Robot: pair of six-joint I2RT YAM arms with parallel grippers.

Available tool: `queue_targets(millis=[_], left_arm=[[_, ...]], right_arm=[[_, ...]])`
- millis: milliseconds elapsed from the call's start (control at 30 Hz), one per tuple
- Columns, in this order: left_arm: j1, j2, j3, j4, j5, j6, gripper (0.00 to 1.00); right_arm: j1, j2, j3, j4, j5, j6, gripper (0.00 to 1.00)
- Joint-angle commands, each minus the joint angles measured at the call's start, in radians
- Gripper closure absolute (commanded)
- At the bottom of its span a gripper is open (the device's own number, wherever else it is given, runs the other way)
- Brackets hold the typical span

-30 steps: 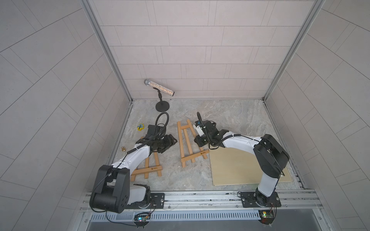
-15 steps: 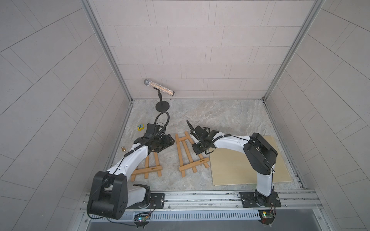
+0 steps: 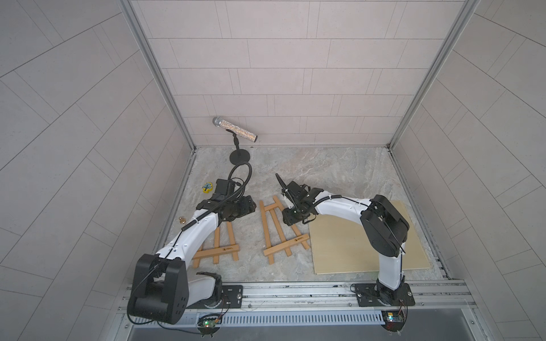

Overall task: Disassemble the easel
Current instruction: Place the easel at the center of the board, then reset both arms

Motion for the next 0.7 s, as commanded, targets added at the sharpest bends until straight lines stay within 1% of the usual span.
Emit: queue_targets(millis=[0, 67, 133, 200, 267, 333, 500, 567, 667], left_arm=[[0.006, -0.031, 0.035, -0.023, -0.095, 0.083, 0.19], [0.008, -0.042, 0.039, -0.009, -0.16, 0.121, 0.18], [0.013, -0.051, 0.035, 0.011, -0.211, 0.17, 0.17], [0.024, -0.06, 0.024, 0.045, -0.261, 0.21, 0.16], [0.044, -0.072, 0.003, 0.094, -0.301, 0.247, 0.15], [0.069, -0.082, -0.022, 0.147, -0.329, 0.277, 0.15], [0.131, -0.089, -0.085, 0.268, -0.367, 0.329, 0.14], [0.14, -0.08, -0.097, 0.285, -0.373, 0.35, 0.14], [0.145, -0.066, -0.141, 0.379, -0.403, 0.373, 0.14]], right_arm=[[-0.041, -0.11, -0.006, -0.031, 0.002, -0.007, 0.41], [-0.07, -0.166, -0.024, -0.023, 0.006, -0.026, 0.34], [-0.102, -0.223, -0.056, 0.0, 0.003, -0.059, 0.23], [-0.144, -0.286, -0.1, 0.032, 0.005, -0.093, 0.15], [-0.2, -0.358, -0.162, 0.074, 0.01, -0.131, 0.07], [-0.262, -0.418, -0.212, 0.107, 0.012, -0.176, 0.02], [-0.44, -0.533, -0.343, 0.197, 0.077, -0.261, 0.0], [-0.494, -0.567, -0.404, 0.264, 0.136, -0.286, 0.0], [-0.562, -0.6, -0.504, 0.388, 0.216, -0.345, 0.0]])
